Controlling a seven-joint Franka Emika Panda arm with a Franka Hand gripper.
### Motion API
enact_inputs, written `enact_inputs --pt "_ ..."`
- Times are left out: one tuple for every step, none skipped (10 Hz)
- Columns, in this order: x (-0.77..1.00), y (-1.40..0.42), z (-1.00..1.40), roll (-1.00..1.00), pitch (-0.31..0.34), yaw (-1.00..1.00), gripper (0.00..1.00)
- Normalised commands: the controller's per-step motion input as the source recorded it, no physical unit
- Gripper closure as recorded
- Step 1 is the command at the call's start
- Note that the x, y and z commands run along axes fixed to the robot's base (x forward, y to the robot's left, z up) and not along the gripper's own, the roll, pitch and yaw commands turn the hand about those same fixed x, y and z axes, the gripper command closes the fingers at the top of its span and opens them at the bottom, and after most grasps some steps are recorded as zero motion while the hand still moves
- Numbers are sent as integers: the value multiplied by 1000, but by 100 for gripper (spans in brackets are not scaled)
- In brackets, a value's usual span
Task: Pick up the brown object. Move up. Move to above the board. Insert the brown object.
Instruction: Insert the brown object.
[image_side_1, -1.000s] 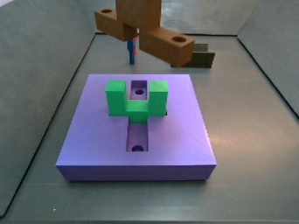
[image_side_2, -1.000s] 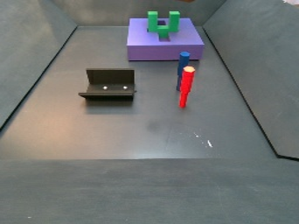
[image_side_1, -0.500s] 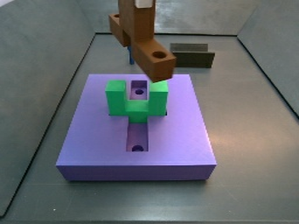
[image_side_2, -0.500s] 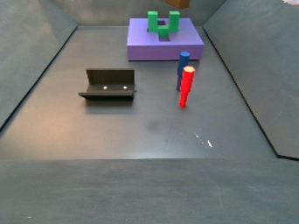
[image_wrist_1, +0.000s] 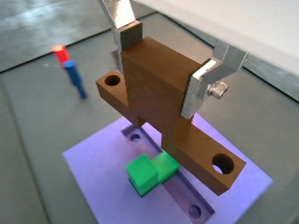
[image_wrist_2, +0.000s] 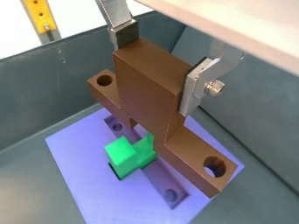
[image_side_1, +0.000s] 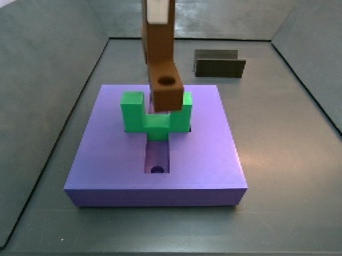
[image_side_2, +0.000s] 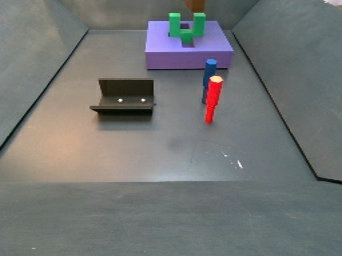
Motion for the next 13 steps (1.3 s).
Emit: enact_inputs --pt "83 -57 -134 106 0 -237 100" --pt "0 0 -66 50 10 -46 100" --pt "-31 0 -180 17 0 -11 100" --pt "-120 0 -337 -26 0 -126 100" --pt "-94 -23 -257 -206 -46 -160 100" --pt "0 -51 -163 -253 -43 -157 100" --pt "0 -43 -149 -250 -57 -231 100" --pt "17 -57 -174 -134 -13 -226 100" --pt "23 -151 -206 -93 -7 -280 100" --pt "20 -149 -226 -26 0 -389 100" --pt "3 -129 -191 0 0 -397 100" --pt "0 0 -131 0 0 -240 100" --pt "0 89 -57 -9 3 -66 100"
